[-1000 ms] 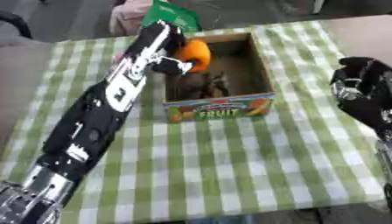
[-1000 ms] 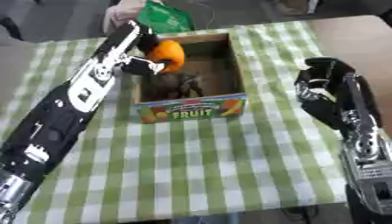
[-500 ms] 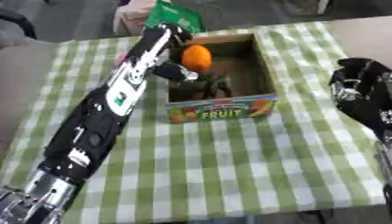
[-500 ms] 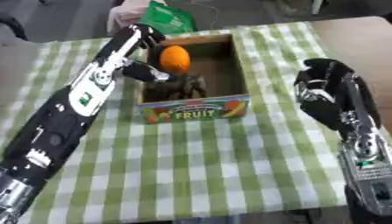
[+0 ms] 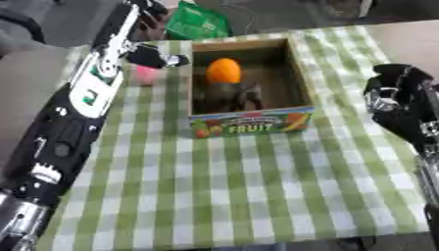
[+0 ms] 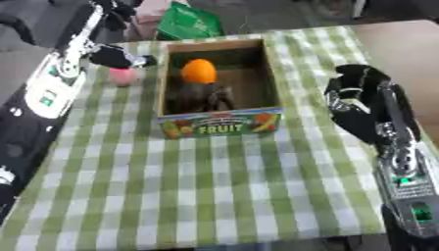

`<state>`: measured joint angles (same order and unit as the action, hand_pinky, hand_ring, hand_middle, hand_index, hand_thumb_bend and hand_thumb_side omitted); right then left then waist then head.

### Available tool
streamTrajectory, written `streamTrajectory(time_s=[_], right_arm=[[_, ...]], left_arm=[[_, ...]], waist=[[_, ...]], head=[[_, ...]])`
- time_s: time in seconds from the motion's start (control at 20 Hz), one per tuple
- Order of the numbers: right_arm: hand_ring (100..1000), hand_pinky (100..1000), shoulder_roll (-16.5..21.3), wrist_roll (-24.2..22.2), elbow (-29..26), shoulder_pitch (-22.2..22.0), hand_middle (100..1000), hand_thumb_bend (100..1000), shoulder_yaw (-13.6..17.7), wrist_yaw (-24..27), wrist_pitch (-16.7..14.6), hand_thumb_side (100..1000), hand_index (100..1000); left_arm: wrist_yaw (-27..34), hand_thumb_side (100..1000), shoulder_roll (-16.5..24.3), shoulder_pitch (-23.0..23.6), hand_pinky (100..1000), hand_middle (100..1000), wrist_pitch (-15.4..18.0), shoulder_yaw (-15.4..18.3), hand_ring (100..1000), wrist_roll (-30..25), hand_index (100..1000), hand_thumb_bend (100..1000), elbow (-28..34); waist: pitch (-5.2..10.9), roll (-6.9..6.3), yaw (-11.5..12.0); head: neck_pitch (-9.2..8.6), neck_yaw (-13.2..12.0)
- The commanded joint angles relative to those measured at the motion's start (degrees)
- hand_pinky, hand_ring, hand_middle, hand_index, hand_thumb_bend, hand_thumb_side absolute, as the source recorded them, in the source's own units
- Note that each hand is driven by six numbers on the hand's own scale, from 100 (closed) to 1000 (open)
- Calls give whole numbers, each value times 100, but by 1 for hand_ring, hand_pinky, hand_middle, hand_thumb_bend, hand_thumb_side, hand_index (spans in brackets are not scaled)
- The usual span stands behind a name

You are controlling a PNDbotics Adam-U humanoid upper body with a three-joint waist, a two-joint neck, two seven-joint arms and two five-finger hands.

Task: Pick up objects on the table and place them in the box.

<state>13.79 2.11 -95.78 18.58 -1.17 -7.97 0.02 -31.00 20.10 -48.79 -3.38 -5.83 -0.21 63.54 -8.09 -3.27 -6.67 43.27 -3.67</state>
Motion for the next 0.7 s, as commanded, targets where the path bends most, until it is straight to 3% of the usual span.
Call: streamTrajectory(time_s=[0.05,0.7], right_arm=[[659,640,86,22,-63,52,559,100,36,12,-10,171,723],[659,640,108,-7,-44,71,559,100,3,31,-19,172,723]], left_arm=[[-7,100,312,-26,686,601,-178,154,631,87,728,813,-155],[-674,128,197,-26,673,590,-273,341,620,521,720,804,-1444]], waist=[[94,15,19],[58,40,-128]], head=[[-42,34],[-40,22]])
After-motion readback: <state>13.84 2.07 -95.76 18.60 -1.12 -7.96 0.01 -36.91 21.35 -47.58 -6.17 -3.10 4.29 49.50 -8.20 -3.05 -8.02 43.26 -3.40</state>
